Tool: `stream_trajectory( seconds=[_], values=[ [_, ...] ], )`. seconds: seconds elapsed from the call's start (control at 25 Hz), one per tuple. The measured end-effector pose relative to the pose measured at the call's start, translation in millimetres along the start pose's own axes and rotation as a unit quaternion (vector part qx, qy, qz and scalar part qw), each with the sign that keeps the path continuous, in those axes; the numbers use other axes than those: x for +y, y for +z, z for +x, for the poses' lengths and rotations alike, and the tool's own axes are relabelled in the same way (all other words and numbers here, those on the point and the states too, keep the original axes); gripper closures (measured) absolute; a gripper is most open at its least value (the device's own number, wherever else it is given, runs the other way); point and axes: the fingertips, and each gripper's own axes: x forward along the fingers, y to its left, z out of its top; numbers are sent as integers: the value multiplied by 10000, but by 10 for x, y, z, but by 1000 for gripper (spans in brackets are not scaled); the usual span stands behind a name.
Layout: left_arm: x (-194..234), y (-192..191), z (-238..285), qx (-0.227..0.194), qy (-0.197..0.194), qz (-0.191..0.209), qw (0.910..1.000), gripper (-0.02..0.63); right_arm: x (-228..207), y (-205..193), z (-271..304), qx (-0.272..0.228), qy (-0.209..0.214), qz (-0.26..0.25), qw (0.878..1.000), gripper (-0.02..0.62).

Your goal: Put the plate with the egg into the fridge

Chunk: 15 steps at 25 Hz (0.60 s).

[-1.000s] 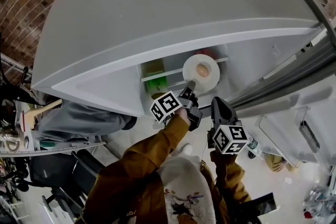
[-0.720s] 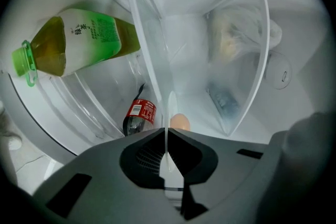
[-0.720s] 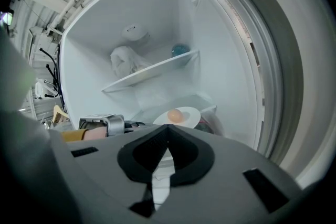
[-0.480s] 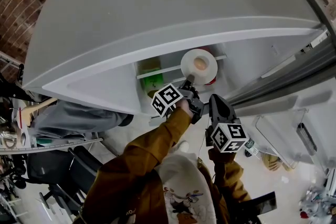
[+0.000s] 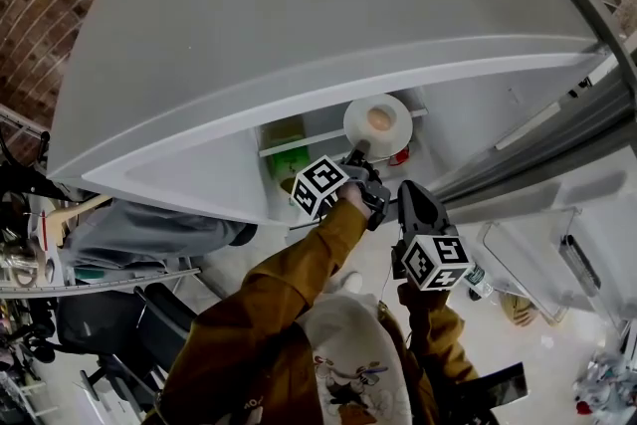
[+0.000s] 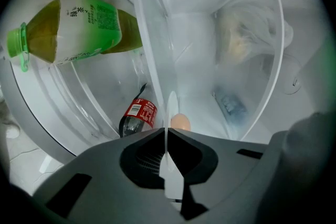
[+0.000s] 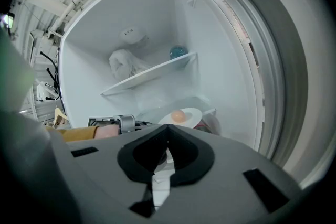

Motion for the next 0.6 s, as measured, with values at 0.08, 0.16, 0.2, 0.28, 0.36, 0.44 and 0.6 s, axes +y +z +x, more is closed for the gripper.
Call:
stream_trajectory(
  seconds=[0.08,0.16,0.2,0.28,0.36,0.44,0.6],
  values=[
    [-4,14,26,-55,4,-58,10000,592,-10,9,4,-11,0,0,10000,591],
    [-2,33,54,-109,20,-74,9999,592,-20,12,7,-19,-4,4,10000,591],
    [-4,41,69,-132,20,-79,9999,592,-23,13,7,-21,-5,4,10000,591],
    [-12,58,95,-175,4,-102,9998,591,-20,16,8,-23,-1,2,10000,591],
    [-23,80,127,-211,-11,-106,9997,591,-15,21,10,-26,1,-2,10000,591],
    [-36,102,174,-237,-23,-84,9997,592,-21,30,14,-34,-5,-6,10000,591],
    [-72,123,264,-290,-4,-148,9995,591,-35,51,3,-58,-22,-4,10000,591]
  ],
)
